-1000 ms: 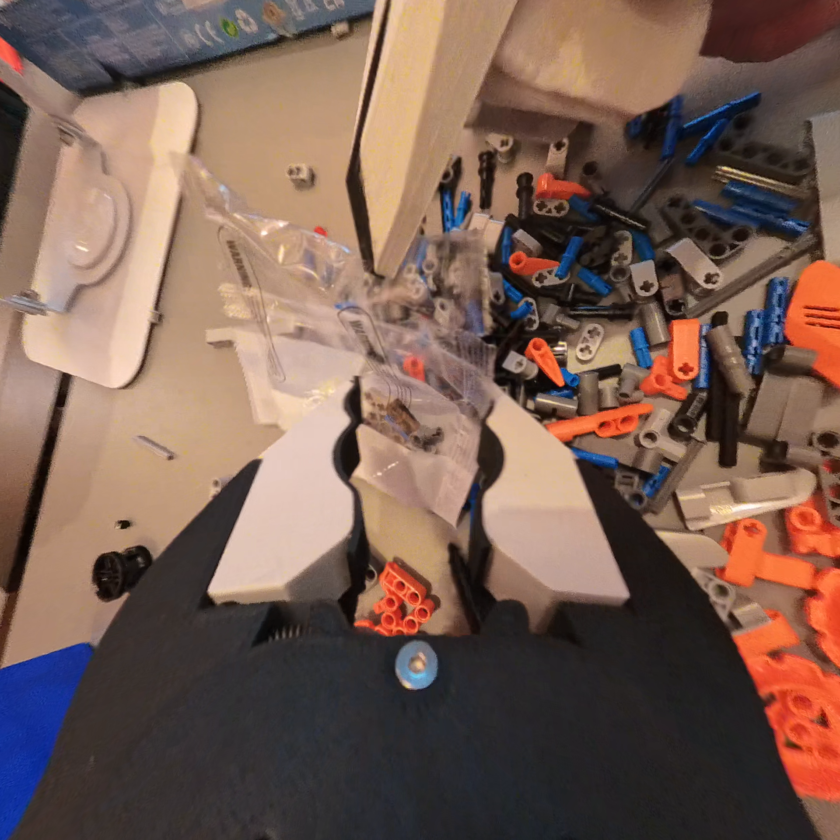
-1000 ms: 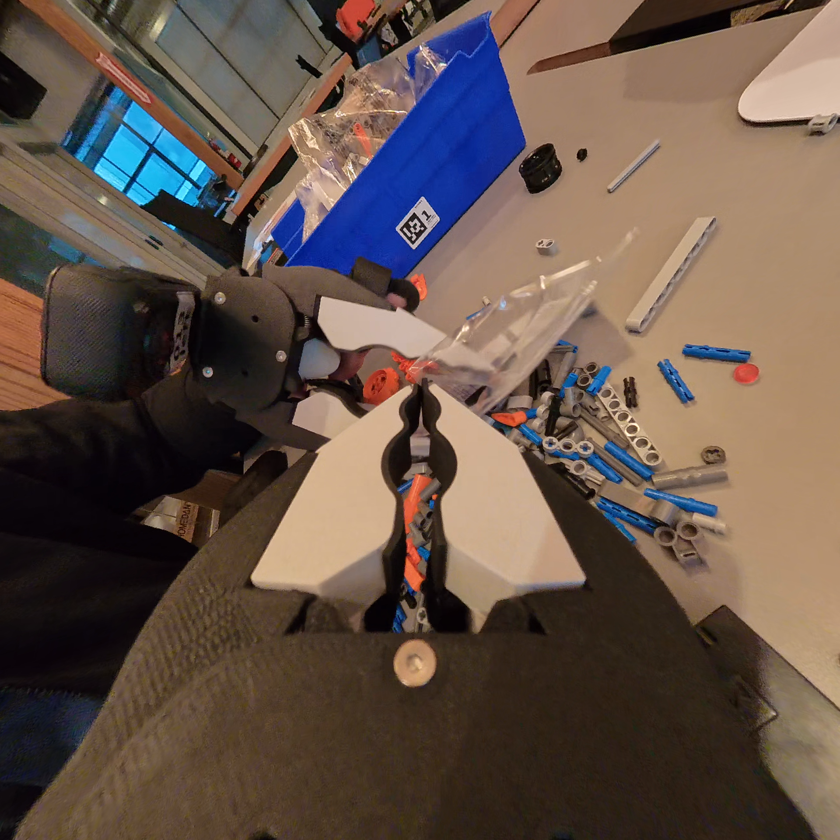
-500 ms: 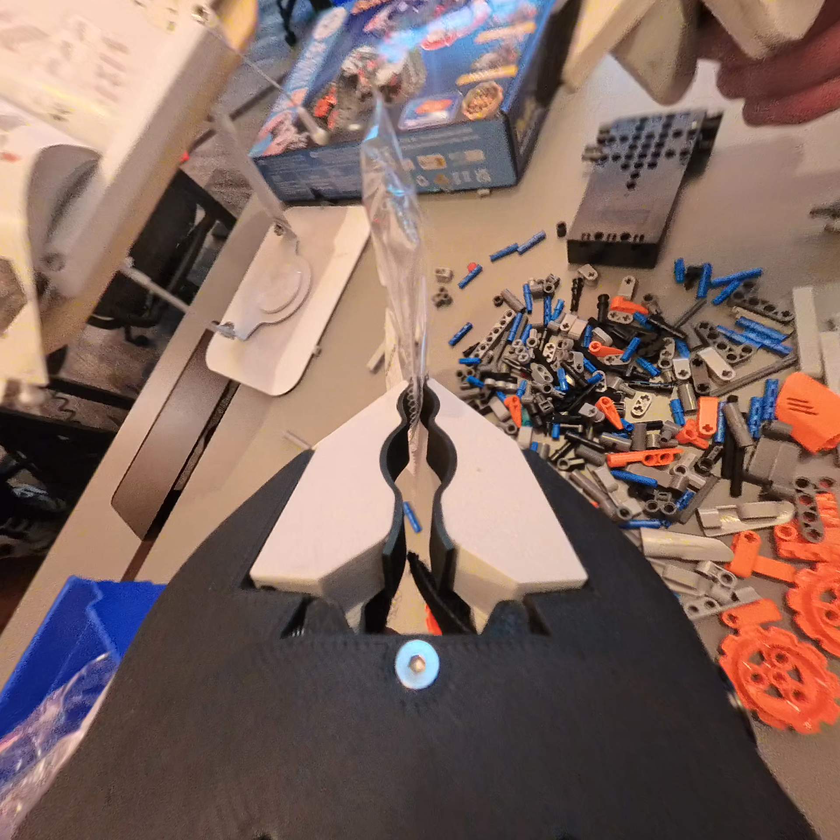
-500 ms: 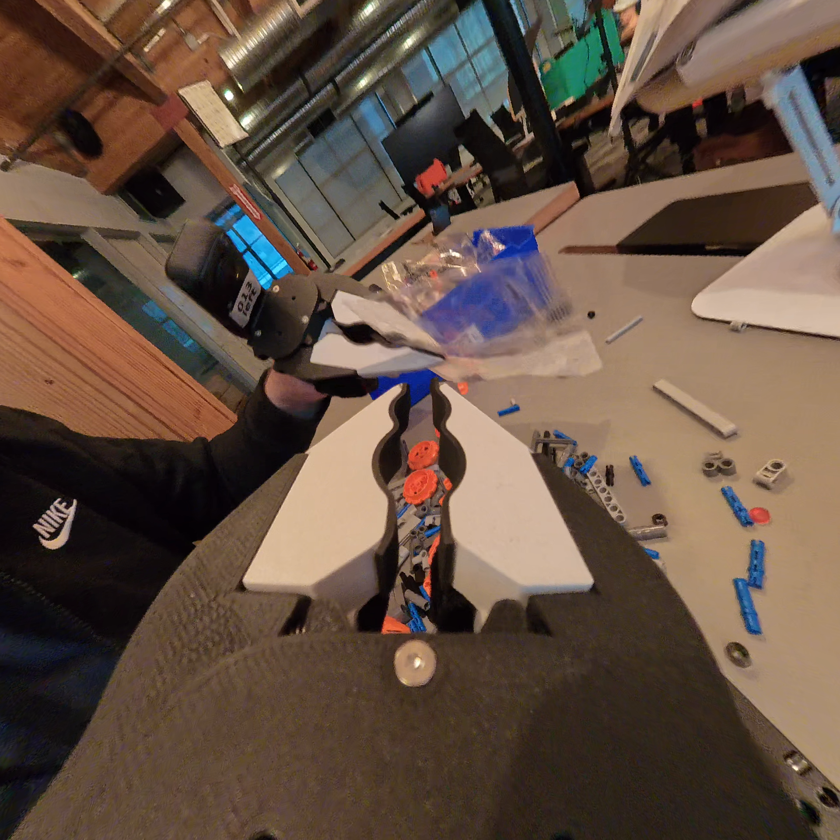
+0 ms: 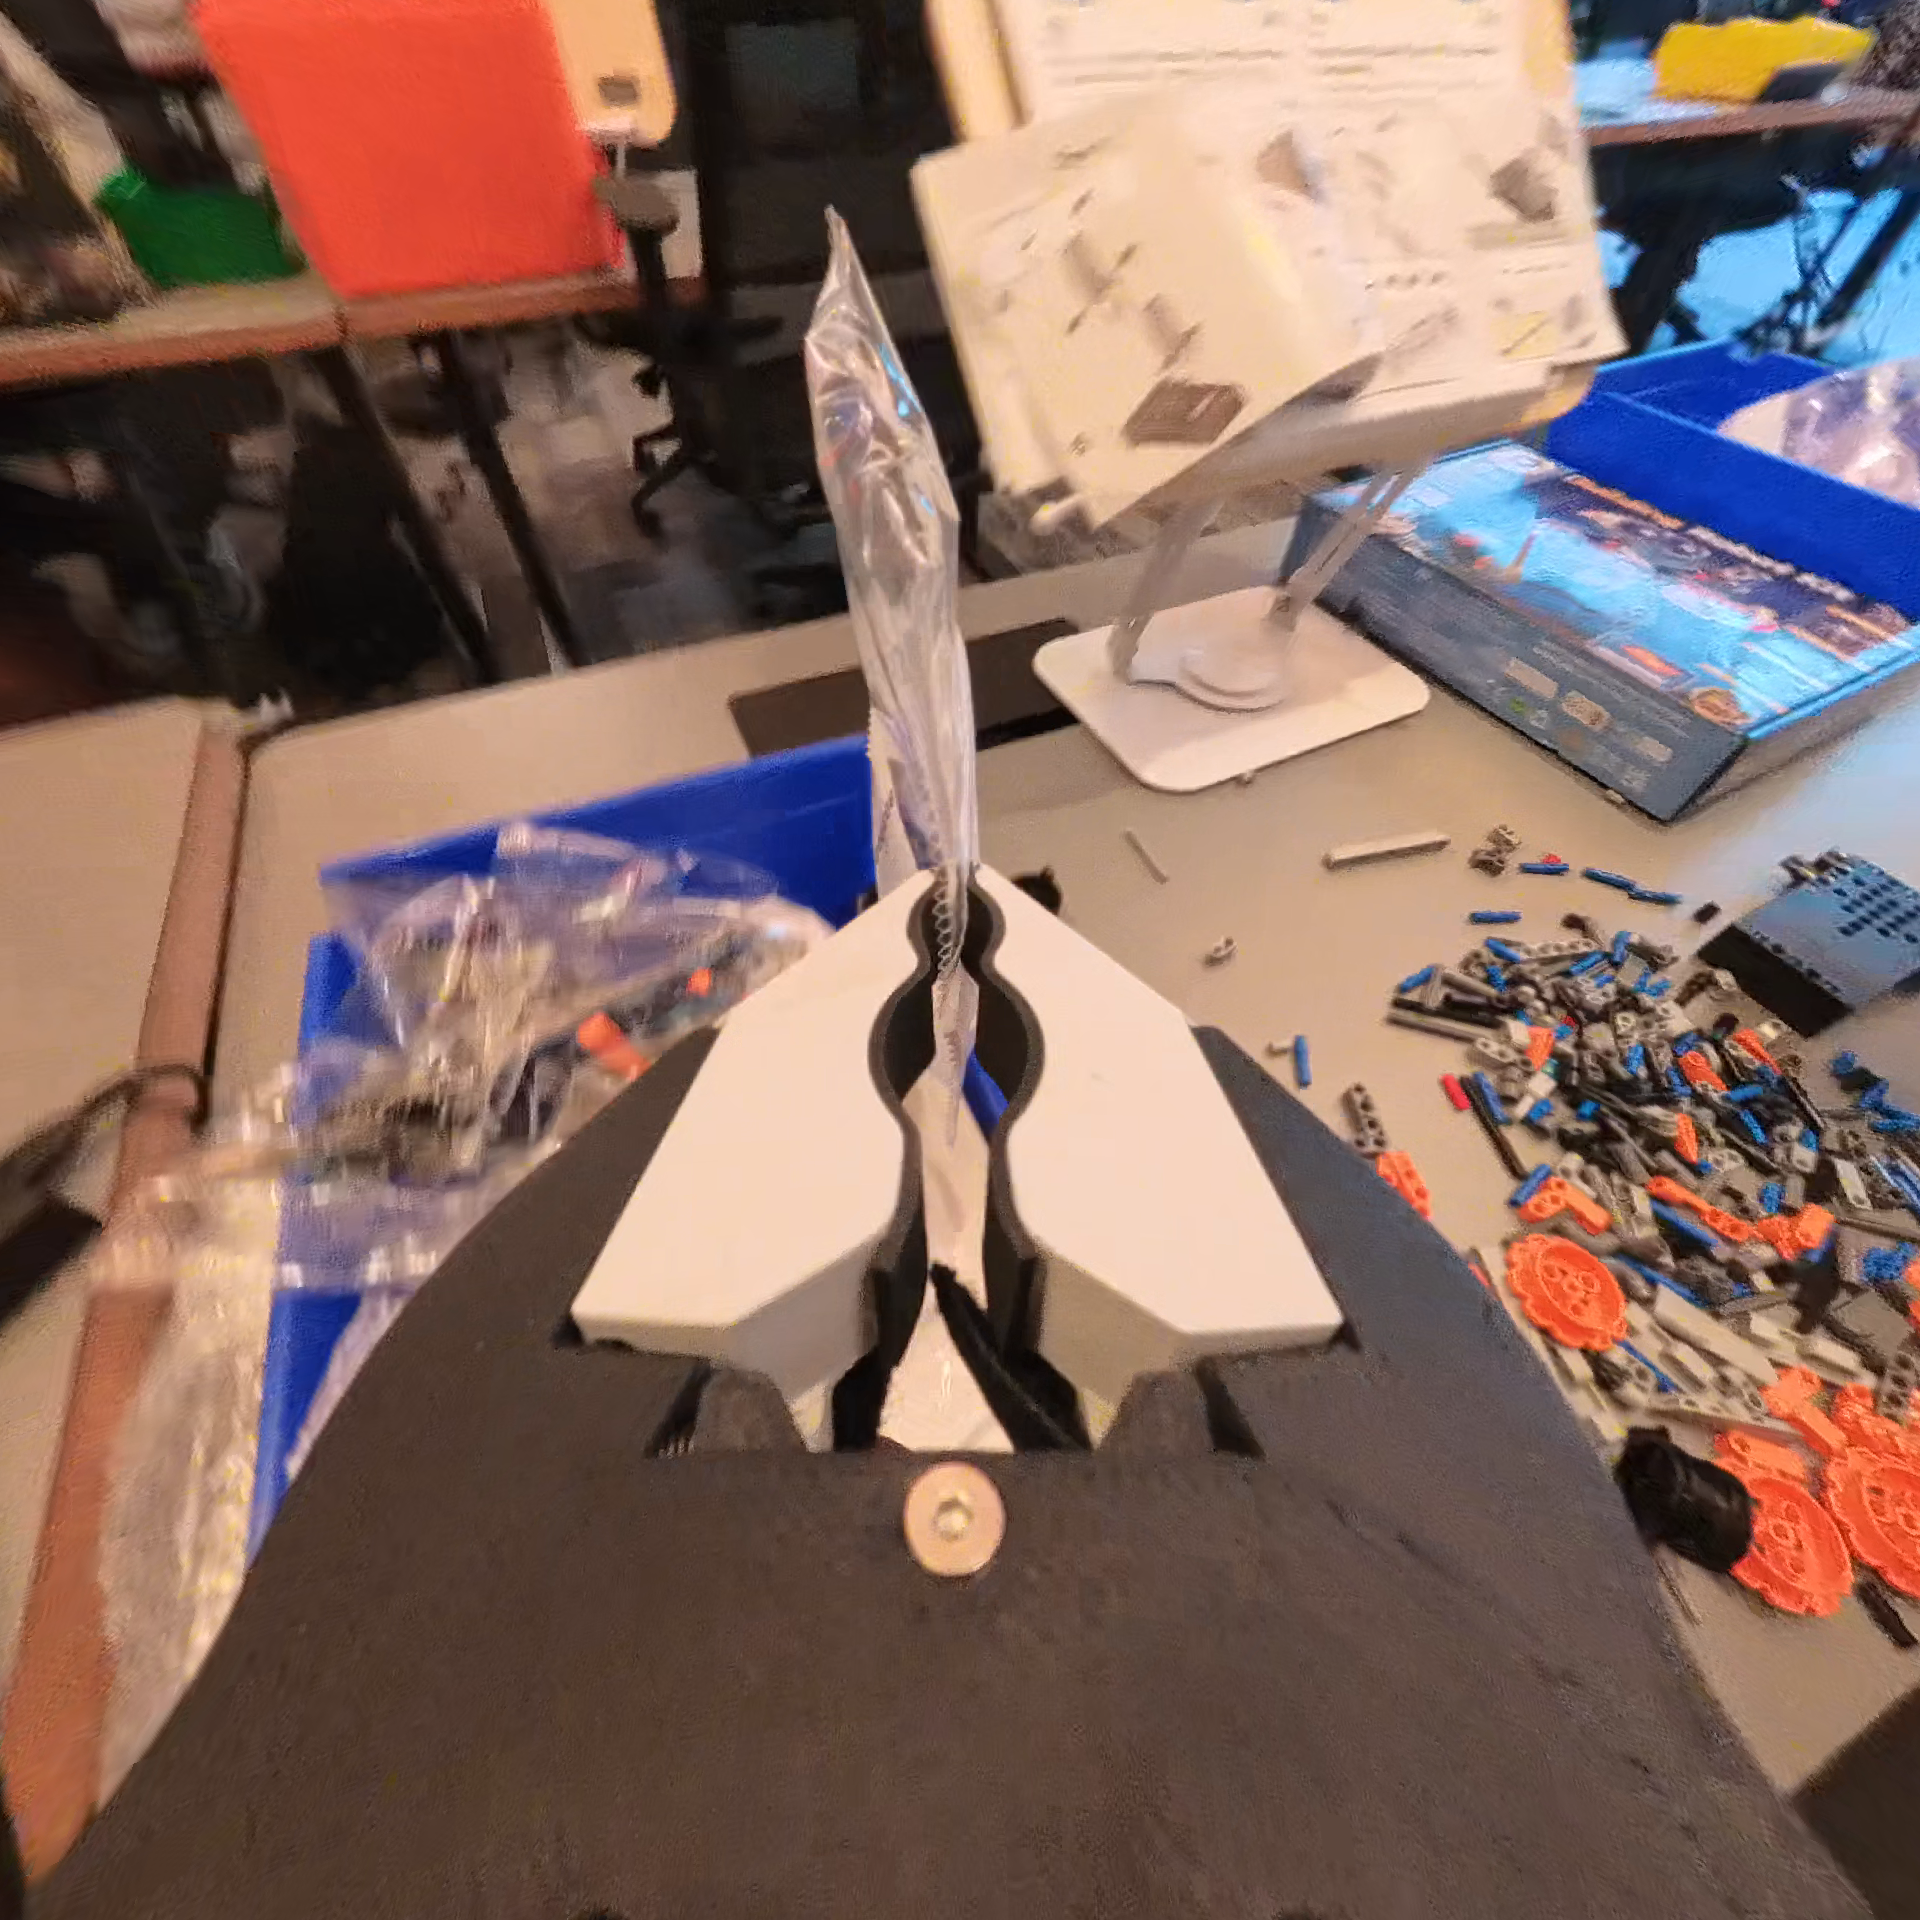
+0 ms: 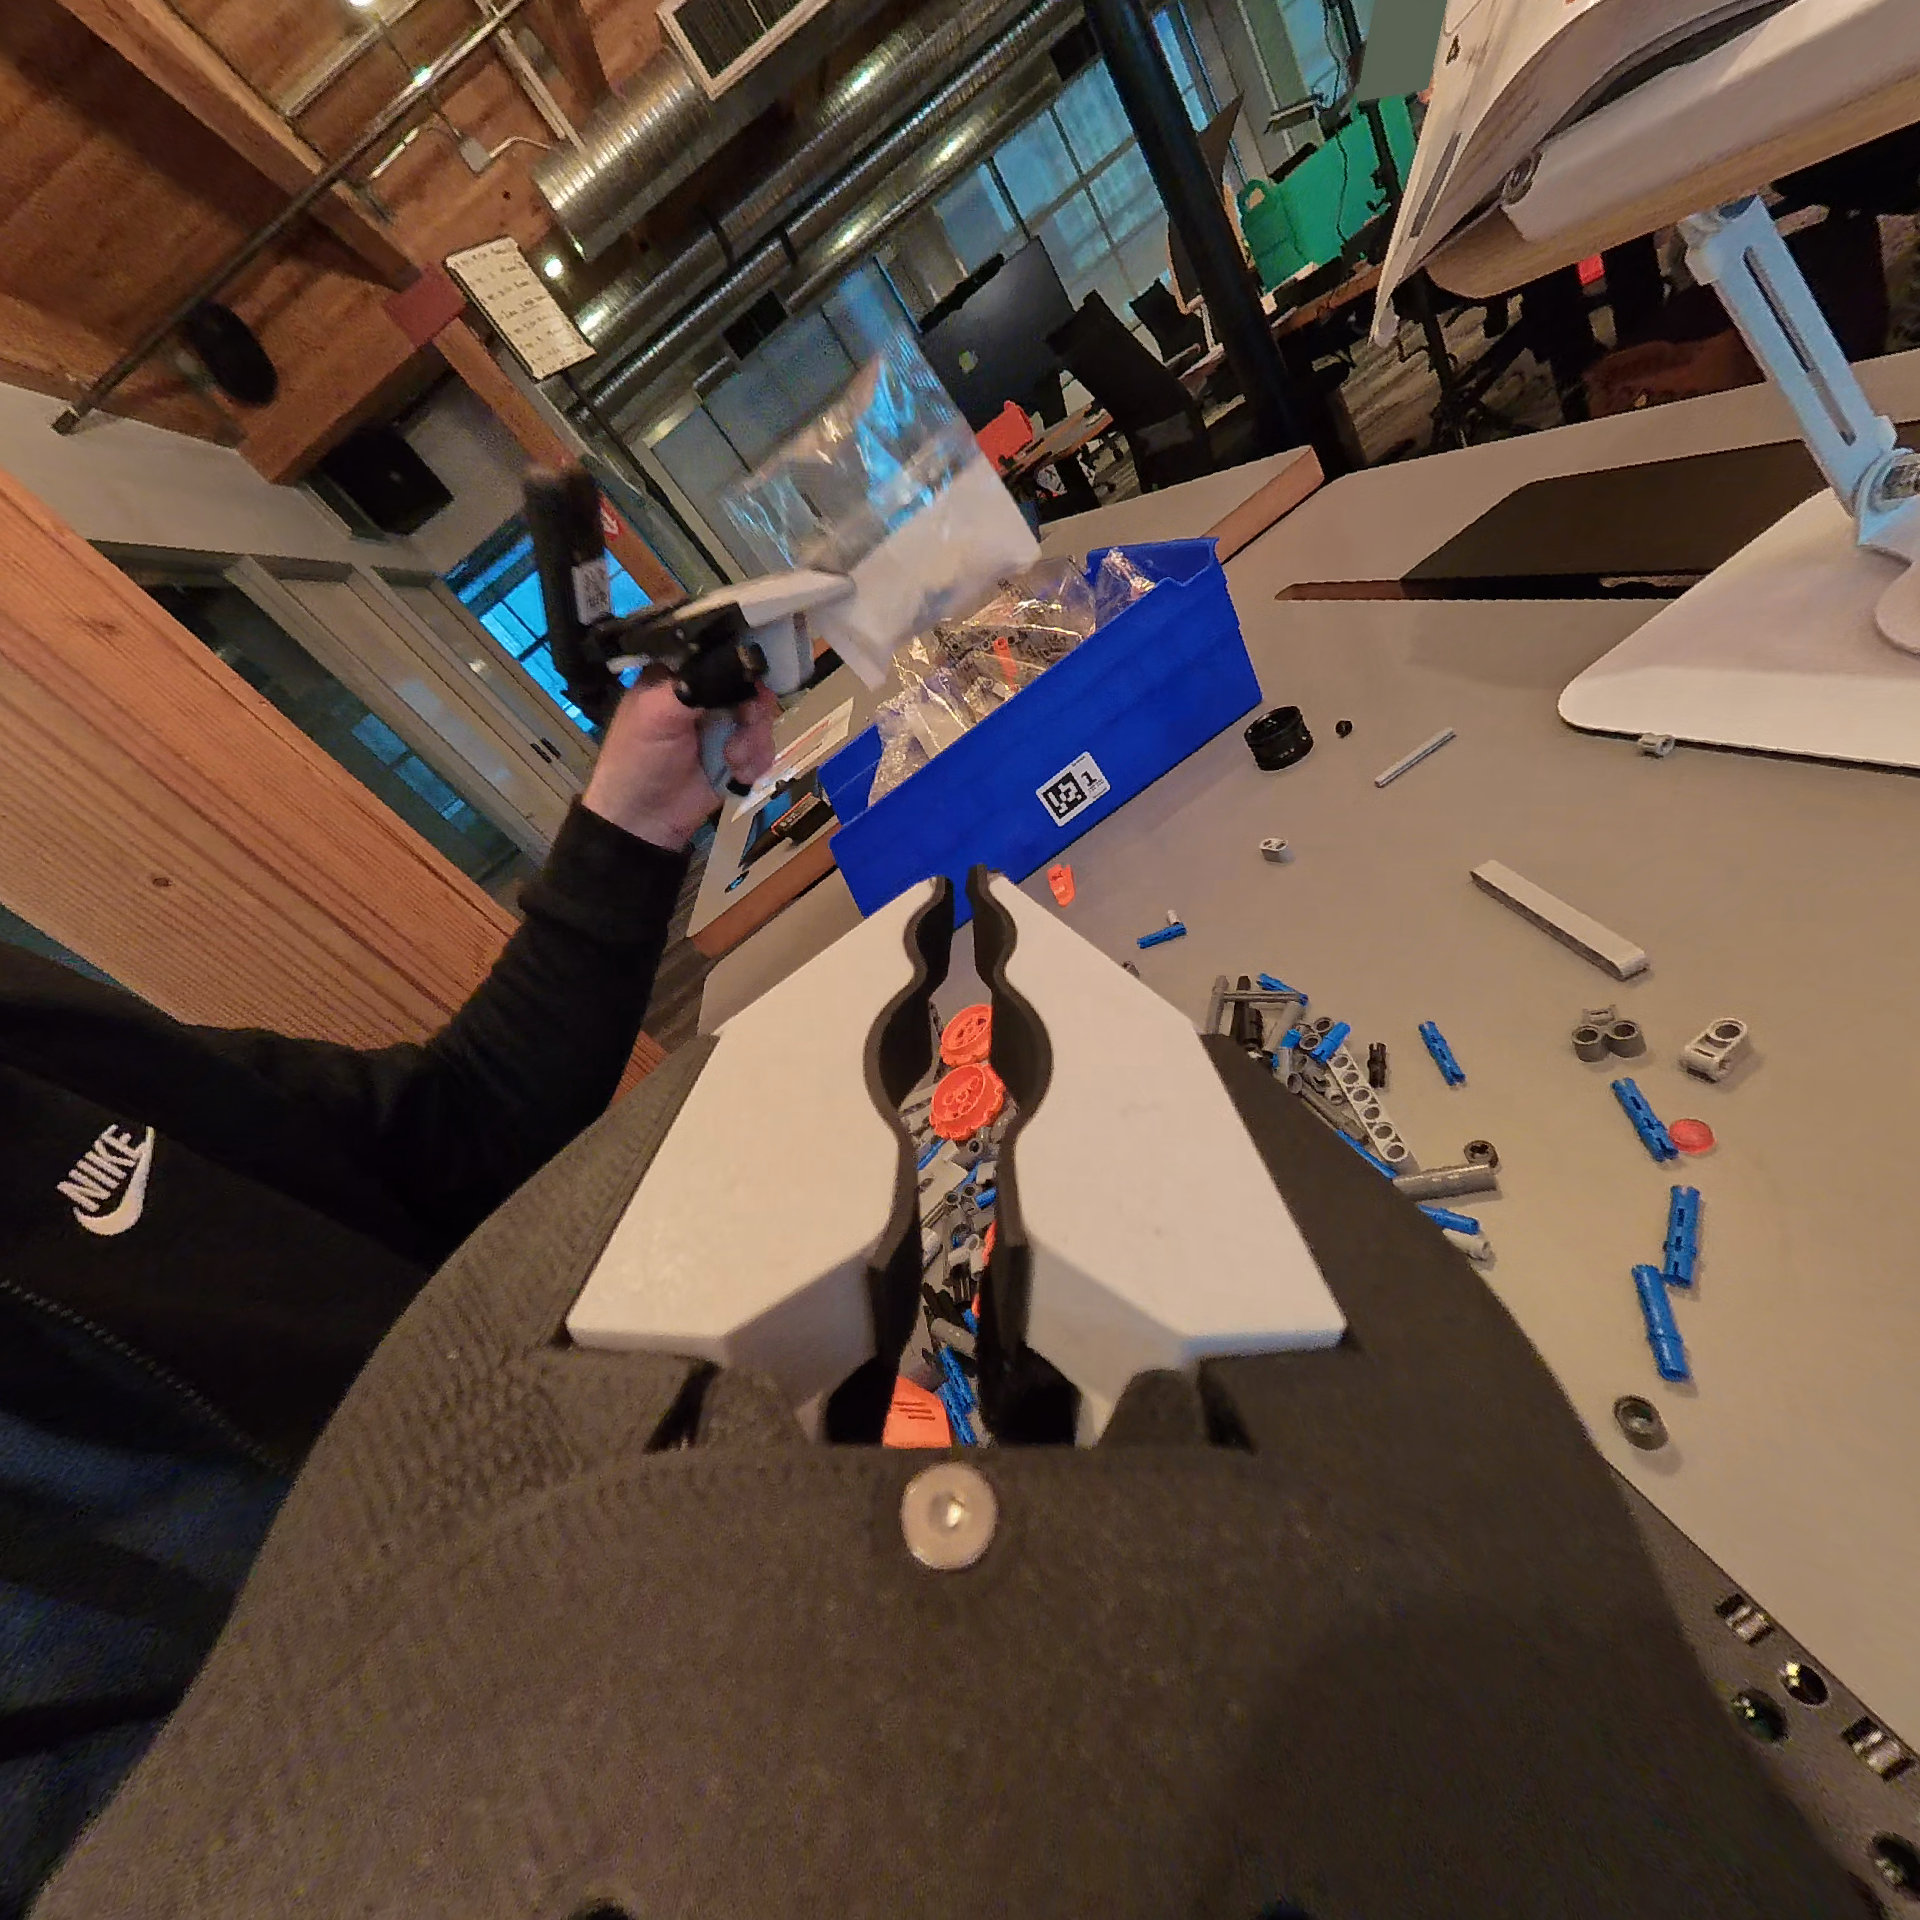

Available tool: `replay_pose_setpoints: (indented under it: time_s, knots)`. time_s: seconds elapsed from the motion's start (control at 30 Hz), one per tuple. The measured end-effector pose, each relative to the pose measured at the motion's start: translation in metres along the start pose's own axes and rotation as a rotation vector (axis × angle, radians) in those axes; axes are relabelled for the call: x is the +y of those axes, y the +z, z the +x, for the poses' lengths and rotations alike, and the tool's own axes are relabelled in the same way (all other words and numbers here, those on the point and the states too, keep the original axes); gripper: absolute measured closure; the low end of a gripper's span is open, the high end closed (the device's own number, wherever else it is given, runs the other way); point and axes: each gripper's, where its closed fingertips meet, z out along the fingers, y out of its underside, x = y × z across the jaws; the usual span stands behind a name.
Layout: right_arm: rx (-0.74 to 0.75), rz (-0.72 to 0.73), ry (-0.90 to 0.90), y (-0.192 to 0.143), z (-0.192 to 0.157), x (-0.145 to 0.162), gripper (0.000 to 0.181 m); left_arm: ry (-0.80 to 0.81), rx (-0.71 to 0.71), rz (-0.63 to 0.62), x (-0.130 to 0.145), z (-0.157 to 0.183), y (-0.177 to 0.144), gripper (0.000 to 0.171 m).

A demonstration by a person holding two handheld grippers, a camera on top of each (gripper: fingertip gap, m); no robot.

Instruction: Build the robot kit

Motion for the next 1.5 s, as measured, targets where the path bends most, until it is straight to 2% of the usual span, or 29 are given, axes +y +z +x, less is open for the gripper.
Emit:
replay_pose_setpoints:
  time_s: [0.1,0.13,0.17,0.2,0.27,0.37,0.43,0.5,0.57,0.63,0.77,0.87,0.93,1.03,1.23,1.43,1.5]
  knots:
    - [-0.001,-0.010,0.009,-0.001,0.002,0.004,0.180,-0.195,0.012,-0.006,0.037,-0.019,0.005,0.171]
    - [0.009,-0.021,0.012,-0.001,0.004,0.006,0.179,-0.247,0.028,-0.060,0.056,-0.021,0.010,0.171]
    - [0.016,-0.026,0.016,-0.001,0.007,0.007,0.178,-0.263,0.015,-0.131,0.075,-0.024,0.015,0.167]
    - [0.021,-0.027,0.018,-0.001,0.008,0.008,0.178,-0.252,-0.036,-0.152,0.085,-0.031,0.016,0.154]
    - [0.043,-0.035,0.004,-0.003,0.011,0.009,0.178,-0.219,-0.107,-0.130,0.086,-0.041,0.008,0.127]
    - [0.083,-0.049,-0.023,-0.006,0.015,0.010,0.175,-0.076,-0.277,-0.034,0.064,-0.058,-0.021,0.129]
    - [0.113,-0.057,-0.047,-0.007,0.019,0.009,0.175,0.059,-0.364,-0.004,0.042,-0.053,-0.037,0.130]
    - [0.127,-0.069,-0.079,-0.007,0.018,0.009,0.174,0.192,-0.277,0.064,0.012,-0.012,-0.035,0.140]
    - [0.151,-0.084,-0.116,-0.008,0.019,0.010,0.174,0.311,-0.137,0.006,0.007,0.040,-0.007,0.143]
    - [0.177,-0.095,-0.144,-0.014,0.022,0.010,0.174,0.440,0.010,-0.084,0.018,0.090,0.029,0.150]
    - [0.282,-0.113,-0.193,-0.034,0.041,0.010,0.173,0.565,0.314,-0.220,0.048,0.173,0.096,0.150]
    - [0.314,-0.114,-0.191,-0.042,0.050,0.010,0.174,0.678,0.436,-0.298,0.067,0.208,0.140,0.152]
    - [0.326,-0.129,-0.192,-0.045,0.054,0.014,0.174,0.676,0.516,-0.381,0.082,0.223,0.166,0.153]
    - [0.348,-0.148,-0.194,-0.050,0.060,0.018,0.174,0.677,0.660,-0.402,0.092,0.255,0.191,0.158]
    - [0.396,-0.212,-0.205,-0.062,0.073,0.028,0.174,0.763,0.843,-0.454,0.104,0.298,0.201,0.164]
    - [0.403,-0.353,-0.290,-0.062,0.076,0.051,0.164,0.843,0.954,-0.528,0.121,0.307,0.179,0.161]
    - [0.402,-0.408,-0.342,-0.058,0.075,0.059,0.162,0.833,0.997,-0.512,0.120,0.312,0.165,0.161]
